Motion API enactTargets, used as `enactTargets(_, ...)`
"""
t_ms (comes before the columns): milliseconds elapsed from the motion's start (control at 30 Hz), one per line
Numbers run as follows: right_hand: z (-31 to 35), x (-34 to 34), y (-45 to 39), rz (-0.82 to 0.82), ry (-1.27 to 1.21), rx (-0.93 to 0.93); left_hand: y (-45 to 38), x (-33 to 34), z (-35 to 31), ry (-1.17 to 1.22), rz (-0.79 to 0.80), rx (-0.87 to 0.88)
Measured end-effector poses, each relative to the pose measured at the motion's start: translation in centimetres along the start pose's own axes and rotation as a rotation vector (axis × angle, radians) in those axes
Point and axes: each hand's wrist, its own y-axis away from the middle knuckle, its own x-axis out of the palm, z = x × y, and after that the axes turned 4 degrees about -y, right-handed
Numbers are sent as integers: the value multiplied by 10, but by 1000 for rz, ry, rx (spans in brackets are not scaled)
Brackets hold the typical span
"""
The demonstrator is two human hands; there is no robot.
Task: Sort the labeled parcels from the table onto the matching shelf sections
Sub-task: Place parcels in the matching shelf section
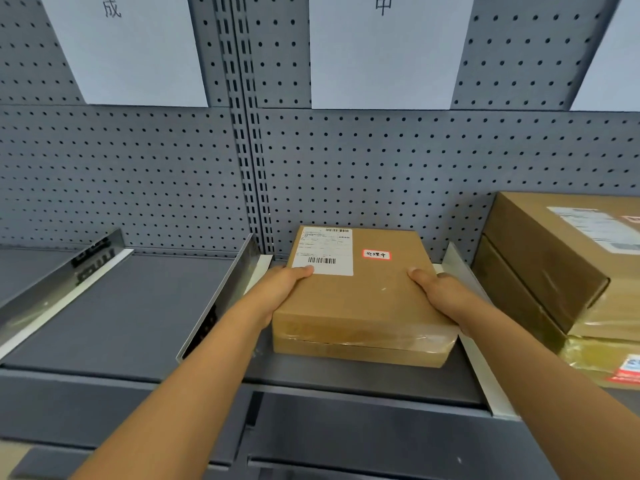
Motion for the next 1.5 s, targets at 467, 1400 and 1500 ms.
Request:
enactTargets(467, 70, 69, 34, -189, 535, -733, 63, -31, -24, -721, -462, 437)
enactTargets(1400, 334, 695, 446, 614, 575, -1511, 509, -635, 213, -1283, -1157, -307)
enactTargets(1500, 361, 773, 492, 692, 547, -1562, 547, -698, 244, -1229, -1220, -381)
